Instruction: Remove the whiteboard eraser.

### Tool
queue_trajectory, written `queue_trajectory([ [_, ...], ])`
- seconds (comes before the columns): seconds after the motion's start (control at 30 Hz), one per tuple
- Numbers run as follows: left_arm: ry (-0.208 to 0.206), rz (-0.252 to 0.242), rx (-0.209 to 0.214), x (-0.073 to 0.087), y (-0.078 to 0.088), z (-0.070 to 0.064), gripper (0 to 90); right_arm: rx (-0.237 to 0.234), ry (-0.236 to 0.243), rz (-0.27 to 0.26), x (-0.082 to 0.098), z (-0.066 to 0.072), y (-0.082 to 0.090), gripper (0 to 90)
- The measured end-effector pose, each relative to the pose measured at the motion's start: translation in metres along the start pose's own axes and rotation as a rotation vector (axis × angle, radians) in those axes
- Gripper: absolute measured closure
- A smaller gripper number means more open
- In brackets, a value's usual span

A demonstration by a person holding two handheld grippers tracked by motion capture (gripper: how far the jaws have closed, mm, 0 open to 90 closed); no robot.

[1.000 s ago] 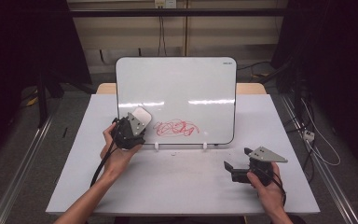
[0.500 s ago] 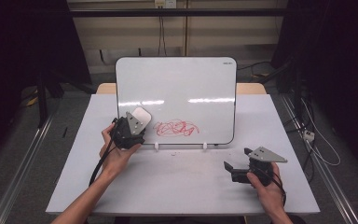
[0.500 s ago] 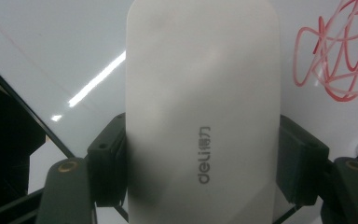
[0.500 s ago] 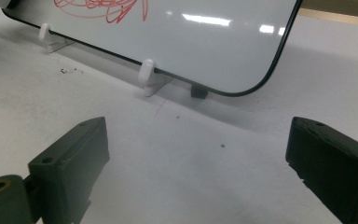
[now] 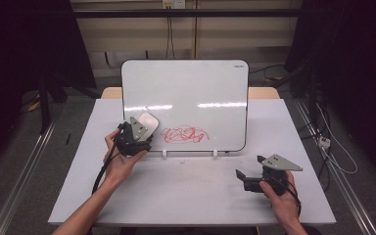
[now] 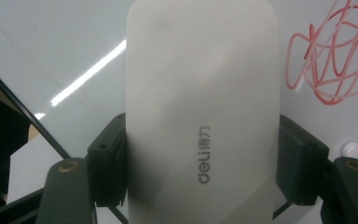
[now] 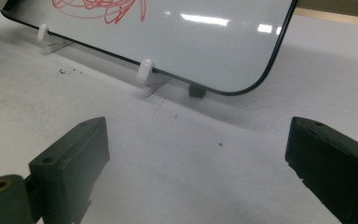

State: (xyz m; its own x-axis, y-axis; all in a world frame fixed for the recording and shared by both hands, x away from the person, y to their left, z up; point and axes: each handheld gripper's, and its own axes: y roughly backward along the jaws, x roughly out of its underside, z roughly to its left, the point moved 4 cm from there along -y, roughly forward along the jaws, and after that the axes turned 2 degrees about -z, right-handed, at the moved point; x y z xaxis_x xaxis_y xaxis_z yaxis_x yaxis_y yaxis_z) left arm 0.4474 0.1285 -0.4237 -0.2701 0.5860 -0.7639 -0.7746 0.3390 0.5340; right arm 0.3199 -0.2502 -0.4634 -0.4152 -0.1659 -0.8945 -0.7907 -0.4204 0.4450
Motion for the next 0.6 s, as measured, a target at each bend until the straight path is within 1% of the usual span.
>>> queue_trajectory([
  [0.07, 0.008, 0.002, 0.003, 0.000, 0.000, 0.000, 31.2, -0.001, 0.001, 0.001, 0.000, 0.000, 0.000, 6.0],
  [0.13, 0.033, -0.013, 0.011, 0.000, 0.000, 0.001, 31.2, 0.001, -0.001, 0.001, 0.000, 0.000, 0.000, 6.0],
  [0.23, 0.041, -0.007, 0.023, 0.001, 0.002, 0.002, 31.1, 0.001, -0.002, 0.001, 0.000, -0.001, 0.001, 6.0],
  [0.27, 0.048, -0.023, 0.036, 0.001, 0.002, 0.003, 31.2, 0.002, -0.002, 0.001, 0.000, -0.001, 0.001, 6.1],
  [0.37, 0.043, -0.036, 0.043, -0.002, 0.007, 0.002, 31.1, 0.001, -0.003, 0.000, 0.000, -0.001, 0.000, 6.0],
  [0.4, 0.053, -0.053, 0.047, -0.004, 0.010, 0.001, 31.1, 0.001, -0.001, 0.000, 0.000, 0.000, 0.000, 6.0],
  [0.43, 0.041, -0.057, 0.052, -0.006, 0.014, 0.002, 31.1, 0.002, 0.000, 0.002, 0.000, 0.000, 0.000, 6.0],
  [0.47, 0.052, -0.074, 0.056, -0.009, 0.019, 0.002, 31.1, 0.001, 0.002, 0.003, 0.000, 0.001, 0.000, 6.0],
  [0.5, 0.052, -0.074, 0.056, -0.009, 0.019, 0.002, 31.1, 0.000, 0.003, 0.004, 0.000, 0.001, -0.001, 6.0],
  [0.53, 0.070, -0.098, 0.041, -0.009, 0.019, 0.002, 31.1, 0.000, 0.004, 0.003, 0.000, 0.001, -0.001, 6.0],
  [0.6, 0.072, -0.093, 0.048, -0.008, 0.022, 0.004, 31.1, 0.000, 0.001, 0.002, 0.000, 0.001, -0.001, 6.0],
])
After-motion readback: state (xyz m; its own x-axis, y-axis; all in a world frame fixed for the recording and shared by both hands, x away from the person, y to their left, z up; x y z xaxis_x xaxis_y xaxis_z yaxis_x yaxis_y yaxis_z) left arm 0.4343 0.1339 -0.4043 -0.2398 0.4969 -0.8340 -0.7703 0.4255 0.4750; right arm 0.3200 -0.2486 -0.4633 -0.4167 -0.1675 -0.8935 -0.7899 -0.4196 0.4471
